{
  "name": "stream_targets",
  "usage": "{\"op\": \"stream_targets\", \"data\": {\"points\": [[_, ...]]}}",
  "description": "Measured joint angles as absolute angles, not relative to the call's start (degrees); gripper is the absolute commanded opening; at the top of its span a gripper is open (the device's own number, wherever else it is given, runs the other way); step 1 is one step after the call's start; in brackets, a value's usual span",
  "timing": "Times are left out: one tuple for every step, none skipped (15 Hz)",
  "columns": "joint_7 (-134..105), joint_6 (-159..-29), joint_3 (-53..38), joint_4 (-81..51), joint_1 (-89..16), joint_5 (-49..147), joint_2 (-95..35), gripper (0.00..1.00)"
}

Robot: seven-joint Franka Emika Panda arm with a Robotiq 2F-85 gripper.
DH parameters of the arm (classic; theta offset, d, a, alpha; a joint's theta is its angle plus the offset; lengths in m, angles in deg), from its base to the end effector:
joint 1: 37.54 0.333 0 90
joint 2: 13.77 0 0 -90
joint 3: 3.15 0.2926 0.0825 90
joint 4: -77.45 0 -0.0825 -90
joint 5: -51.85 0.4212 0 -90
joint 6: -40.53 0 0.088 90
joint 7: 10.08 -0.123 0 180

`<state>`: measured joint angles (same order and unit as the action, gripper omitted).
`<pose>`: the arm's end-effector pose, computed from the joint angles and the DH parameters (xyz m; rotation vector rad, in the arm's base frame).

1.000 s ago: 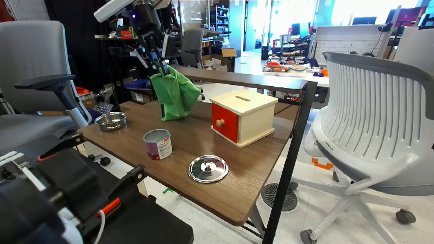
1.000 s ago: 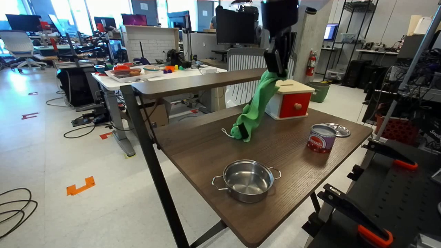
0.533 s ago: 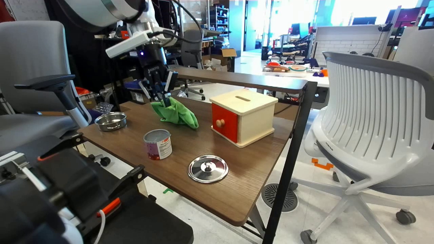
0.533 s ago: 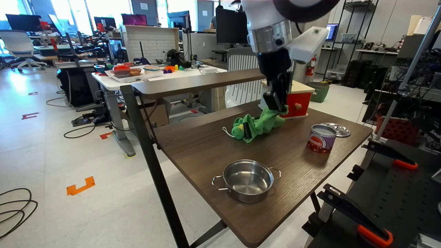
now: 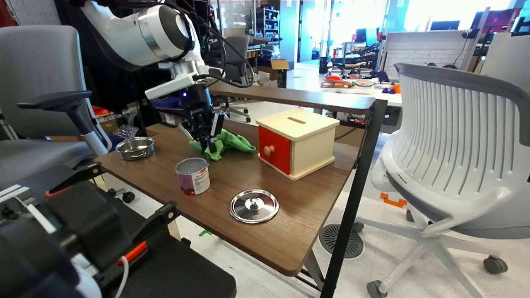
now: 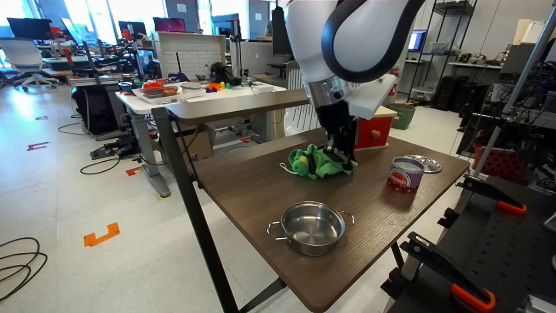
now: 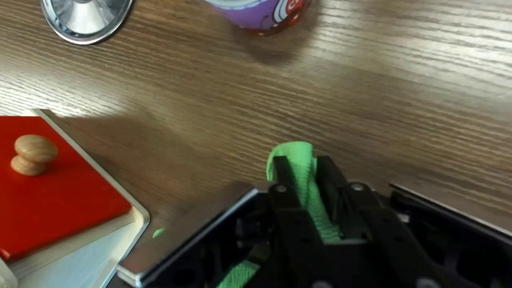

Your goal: Move the cloth

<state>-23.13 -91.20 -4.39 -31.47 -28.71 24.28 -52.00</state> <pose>0.5960 0.0631 0.0631 2.7331 0.3849 -0.2821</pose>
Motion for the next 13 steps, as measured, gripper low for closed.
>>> {"op": "stream_targets", "data": {"points": [[-23.21, -91.20, -4.63, -31.03, -28.53, 24.28, -52.14, 0.61], [-23.32, -91.20, -4.77, -30.71, -28.40, 24.29, -52.00, 0.69], [-23.47, -91.20, -4.85, -30.44, -28.32, 24.30, -51.73, 0.76], [-23.69, -91.20, -4.85, -30.31, -28.29, 24.37, -51.26, 0.84], [-23.92, -91.21, -4.85, -30.33, -28.27, 24.41, -50.52, 0.91], [-24.14, -91.21, -4.85, -30.49, -28.23, 24.43, -49.48, 0.99], [-24.45, -91.21, -4.85, -30.79, -28.17, 24.44, -48.20, 1.00], [-24.85, -91.20, -4.85, -31.35, -28.09, 24.44, -46.60, 1.00], [-25.07, -91.17, -4.82, -32.16, -28.04, 24.64, -44.77, 1.00], [-25.09, -91.12, -4.77, -33.21, -28.04, 25.28, -42.65, 1.00], [-25.05, -91.05, -4.77, -33.84, -28.04, 25.37, -41.27, 1.00], [-25.04, -91.05, -4.78, -33.97, -28.04, 25.37, -41.03, 1.00], [-25.04, -91.06, -4.79, -33.93, -28.04, 25.37, -41.41, 1.00]]}}
